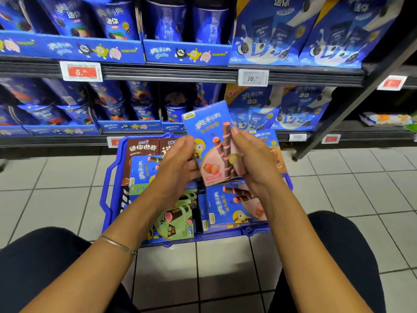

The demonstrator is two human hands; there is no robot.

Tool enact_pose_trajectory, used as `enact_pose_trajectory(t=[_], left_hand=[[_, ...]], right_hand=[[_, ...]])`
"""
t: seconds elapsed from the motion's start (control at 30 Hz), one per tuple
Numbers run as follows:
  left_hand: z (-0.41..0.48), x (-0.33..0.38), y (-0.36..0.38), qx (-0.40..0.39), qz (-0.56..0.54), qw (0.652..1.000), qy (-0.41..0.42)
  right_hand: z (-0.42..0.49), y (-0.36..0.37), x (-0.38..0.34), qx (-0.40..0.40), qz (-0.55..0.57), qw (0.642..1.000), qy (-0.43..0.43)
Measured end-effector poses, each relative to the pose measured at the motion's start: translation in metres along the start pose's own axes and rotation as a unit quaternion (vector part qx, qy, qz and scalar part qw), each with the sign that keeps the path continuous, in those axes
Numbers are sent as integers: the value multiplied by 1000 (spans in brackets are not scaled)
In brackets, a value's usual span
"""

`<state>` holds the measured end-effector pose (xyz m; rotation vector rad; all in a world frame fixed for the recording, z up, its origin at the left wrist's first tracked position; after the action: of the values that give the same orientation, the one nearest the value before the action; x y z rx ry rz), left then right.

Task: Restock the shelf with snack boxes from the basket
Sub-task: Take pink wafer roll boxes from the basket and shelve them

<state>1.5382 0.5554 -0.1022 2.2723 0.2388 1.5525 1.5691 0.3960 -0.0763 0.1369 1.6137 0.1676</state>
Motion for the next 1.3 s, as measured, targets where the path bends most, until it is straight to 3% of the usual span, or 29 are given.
enact_pose_trajectory(t=[0.13,0.27,0.4,0.47,0.53,0.77,0.9,1.0,1.17,1.3], left_hand=[[5,-2,-18,88,26,995,46],[12,1,-30,108,-51,993,19],[19,0,-43,116,-65,991,11],[21,-3,-46,123,-83,989,-1],[22,-6,-47,130,-96,987,-23],[25,-5,-40,102,-149,980,-87],[29,3,-41,75,-194,977,-47],[29,6,-34,69,-145,987,-25],[22,0,-16,-3,-104,995,-7],[19,-10,-17,50,-26,998,16]], right_hand=[[-6,14,6,-39,-142,989,-22],[-15,-11,5,-119,-260,958,-24],[-23,-37,15,-225,-490,842,-16],[-26,-41,27,-275,-527,804,23],[-30,-40,35,-303,-535,787,47],[-27,-46,15,-256,-456,852,-10],[-21,-53,-14,-184,-295,937,-33],[-8,-40,-15,-81,-120,989,-23],[11,-5,4,53,-128,990,-24],[11,19,16,75,-145,986,-24]])
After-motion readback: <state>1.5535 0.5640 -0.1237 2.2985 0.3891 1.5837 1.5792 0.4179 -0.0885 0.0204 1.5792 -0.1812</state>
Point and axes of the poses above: each hand's wrist, its own z-axis towards the middle knuckle, its own y-axis out of the palm, x = y × z, the point moved 7 cm from there along z, towards the middle knuckle, and after that the axes turned 10 degrees about -y, right-handed, at the moved point
